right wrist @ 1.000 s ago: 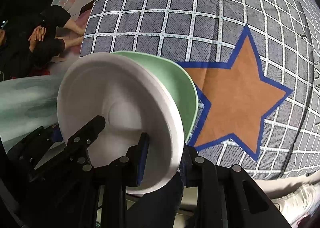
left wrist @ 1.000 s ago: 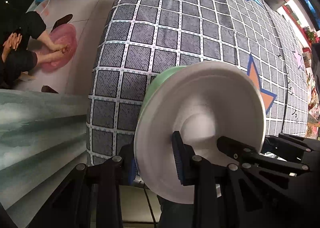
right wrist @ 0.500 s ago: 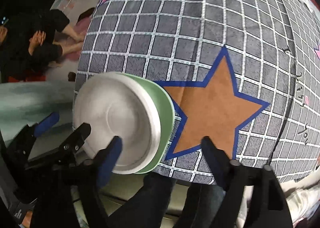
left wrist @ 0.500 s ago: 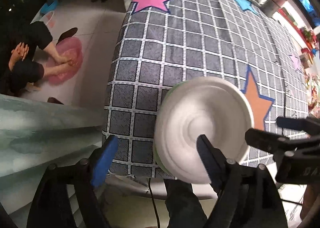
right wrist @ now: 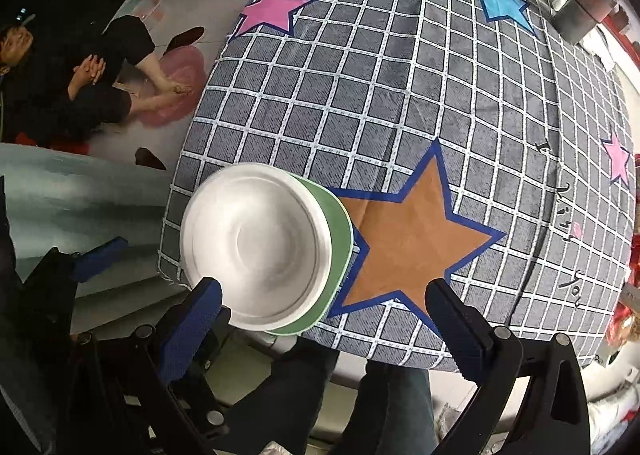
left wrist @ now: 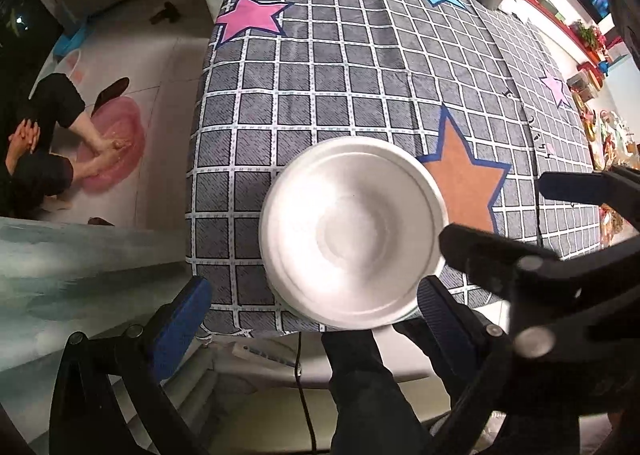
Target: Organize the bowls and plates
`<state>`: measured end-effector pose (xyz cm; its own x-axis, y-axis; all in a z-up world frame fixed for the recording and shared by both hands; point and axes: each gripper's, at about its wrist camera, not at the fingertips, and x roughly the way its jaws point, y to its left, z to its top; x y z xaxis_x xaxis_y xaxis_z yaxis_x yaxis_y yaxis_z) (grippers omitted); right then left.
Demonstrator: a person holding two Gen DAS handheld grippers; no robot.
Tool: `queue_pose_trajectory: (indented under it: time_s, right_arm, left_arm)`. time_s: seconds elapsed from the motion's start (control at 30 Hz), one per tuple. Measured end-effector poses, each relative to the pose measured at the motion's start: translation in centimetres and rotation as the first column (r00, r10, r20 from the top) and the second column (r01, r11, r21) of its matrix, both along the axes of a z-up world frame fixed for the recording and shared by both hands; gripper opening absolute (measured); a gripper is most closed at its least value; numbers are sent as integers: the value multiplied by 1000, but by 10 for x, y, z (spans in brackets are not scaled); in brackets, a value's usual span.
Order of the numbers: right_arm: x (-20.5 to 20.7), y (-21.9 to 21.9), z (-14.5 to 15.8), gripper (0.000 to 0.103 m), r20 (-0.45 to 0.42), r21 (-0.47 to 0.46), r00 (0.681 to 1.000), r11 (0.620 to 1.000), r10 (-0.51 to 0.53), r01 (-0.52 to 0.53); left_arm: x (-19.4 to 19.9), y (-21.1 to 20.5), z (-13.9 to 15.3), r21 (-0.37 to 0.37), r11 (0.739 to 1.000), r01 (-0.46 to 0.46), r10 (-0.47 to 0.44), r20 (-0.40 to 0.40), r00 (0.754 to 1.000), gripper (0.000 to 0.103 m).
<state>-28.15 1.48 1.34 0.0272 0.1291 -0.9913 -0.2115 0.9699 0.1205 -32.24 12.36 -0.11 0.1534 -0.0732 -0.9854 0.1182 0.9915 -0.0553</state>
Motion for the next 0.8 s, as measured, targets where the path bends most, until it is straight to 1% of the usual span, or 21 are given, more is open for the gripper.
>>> queue_pose_trajectory:
  time_s: [0.2,0.43,0.8]
  right_arm:
    - [-3,-8,-8,102,-42,-20,998,999,-36,36]
    - [-3,-11,-5,103,-46,-27,997,998,-55,53]
    - [-5,-9,-7,102,-57,-31,997,999,-46,45]
  left_arm:
    - [0,-4,3,15,1000,10,-10,6,1000,103]
    - [0,-4,4,16,1000,4,-4,6,1000,103]
    - [0,-2,3,21,1000,3,-3,1,1000,103]
